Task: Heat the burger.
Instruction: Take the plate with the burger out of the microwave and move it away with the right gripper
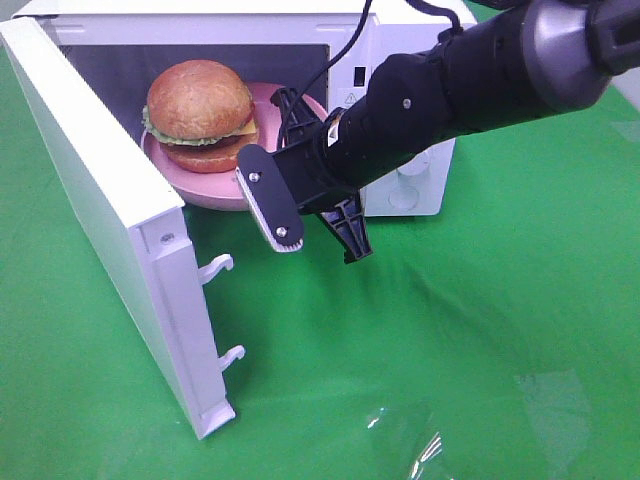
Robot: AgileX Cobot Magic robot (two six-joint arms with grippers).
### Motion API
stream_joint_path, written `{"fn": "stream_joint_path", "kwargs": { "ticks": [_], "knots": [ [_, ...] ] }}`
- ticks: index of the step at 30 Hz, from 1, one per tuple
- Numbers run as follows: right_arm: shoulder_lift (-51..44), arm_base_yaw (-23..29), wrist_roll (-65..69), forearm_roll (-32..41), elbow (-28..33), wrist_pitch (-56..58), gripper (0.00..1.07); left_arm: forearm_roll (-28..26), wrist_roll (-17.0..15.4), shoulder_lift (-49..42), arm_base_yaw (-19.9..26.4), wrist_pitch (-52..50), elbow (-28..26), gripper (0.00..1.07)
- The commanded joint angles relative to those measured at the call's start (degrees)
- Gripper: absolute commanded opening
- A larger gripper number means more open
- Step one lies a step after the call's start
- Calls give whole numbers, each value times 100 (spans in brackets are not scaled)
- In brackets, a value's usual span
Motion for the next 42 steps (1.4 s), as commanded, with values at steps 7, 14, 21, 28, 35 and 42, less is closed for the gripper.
{"fn": "stream_joint_path", "kwargs": {
  "ticks": [7,14,21,28,35,42],
  "knots": [
    [-630,-69,86,178,521,-453,0,-11,-6,-34,11,-40,17,99],
    [-1003,-69,92,206,985,-539,0,-11,-6,-34,11,-40,17,99],
    [-1467,-69,92,206,1564,-590,0,-11,-6,-34,11,-40,17,99],
    [-1994,-69,160,206,2131,-665,0,-11,-6,-34,11,-40,17,99],
    [-2561,-63,504,46,2573,-653,0,-11,-6,-34,11,-40,17,99],
    [-3226,-63,888,-304,2997,-350,0,-11,-6,-34,11,-40,17,99]
  ]
}}
